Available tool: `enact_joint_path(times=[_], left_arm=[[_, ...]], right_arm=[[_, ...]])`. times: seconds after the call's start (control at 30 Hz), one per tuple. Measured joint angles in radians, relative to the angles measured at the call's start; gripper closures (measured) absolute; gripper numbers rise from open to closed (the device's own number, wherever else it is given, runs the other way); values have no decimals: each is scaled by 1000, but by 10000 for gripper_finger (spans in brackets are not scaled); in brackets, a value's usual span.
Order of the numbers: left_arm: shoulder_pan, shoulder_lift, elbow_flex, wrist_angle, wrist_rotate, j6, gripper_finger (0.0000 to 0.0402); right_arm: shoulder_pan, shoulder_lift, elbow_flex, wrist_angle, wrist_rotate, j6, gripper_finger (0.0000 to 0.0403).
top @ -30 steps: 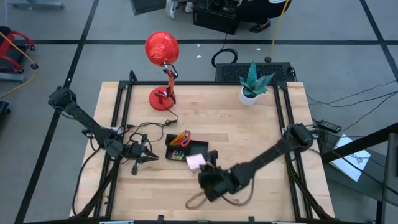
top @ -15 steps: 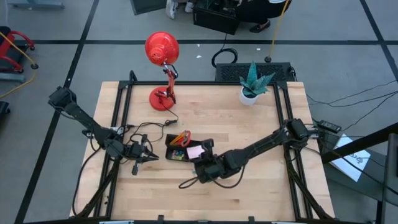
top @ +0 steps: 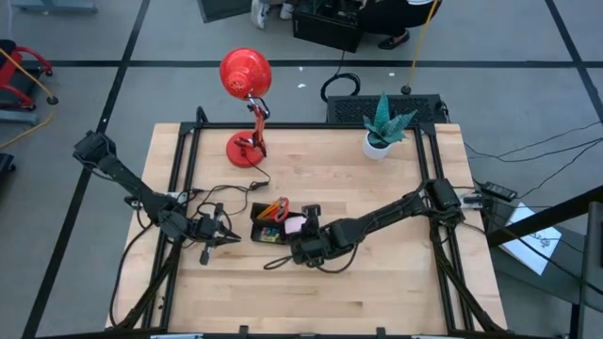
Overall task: Pick and place office supplies into organizer
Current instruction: Put the pink sticky note into the desk organizer
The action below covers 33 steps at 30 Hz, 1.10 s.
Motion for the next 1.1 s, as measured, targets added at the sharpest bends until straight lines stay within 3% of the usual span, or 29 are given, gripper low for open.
enact_joint_path(times=[0.2, 0.37, 0.83, 1.1], left_arm=[[0, 0, 0, 0, 0, 0, 364], [0, 0, 0, 0, 0, 0, 364], [0, 0, 0, 3, 23, -7, 364], [0, 0, 0, 2, 24, -9, 364]], right_arm=[[-24, -1, 0, 29, -36, -4, 399], [-39, 9, 0, 39, -131, 11, 399], [-55, 72, -1, 18, -174, 30, 397], [-59, 72, -1, 25, -264, 52, 335]])
